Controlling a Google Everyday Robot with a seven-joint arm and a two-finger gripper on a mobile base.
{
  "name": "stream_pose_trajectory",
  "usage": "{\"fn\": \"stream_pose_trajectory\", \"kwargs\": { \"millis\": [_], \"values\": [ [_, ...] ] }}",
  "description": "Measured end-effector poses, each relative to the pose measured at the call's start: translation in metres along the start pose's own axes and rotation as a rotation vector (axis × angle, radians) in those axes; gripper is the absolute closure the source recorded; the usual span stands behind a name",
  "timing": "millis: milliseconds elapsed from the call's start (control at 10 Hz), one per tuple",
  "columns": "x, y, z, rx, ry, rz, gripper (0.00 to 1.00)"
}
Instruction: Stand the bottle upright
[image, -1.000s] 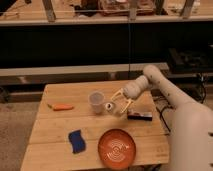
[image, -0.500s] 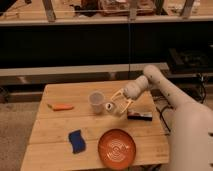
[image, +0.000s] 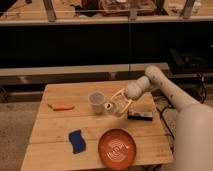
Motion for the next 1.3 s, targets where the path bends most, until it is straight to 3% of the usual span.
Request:
{"fn": "stream_pose_trajectory", "kwargs": {
  "millis": [200,300,700,1000,1300],
  "values": [
    [0.002,0.001,-0.003,0.113,0.005,-0.016,0.84],
    [0.002,0.002,-0.004,0.146,0.003,-0.021,0.84],
    [0.003,0.005,-0.012,0.241,-0.024,-0.032,0.84],
    [0.007,0.009,-0.017,0.358,-0.055,-0.022,0.84],
    [0.014,0.009,-0.017,0.411,-0.076,-0.010,0.84]
  ]
}}
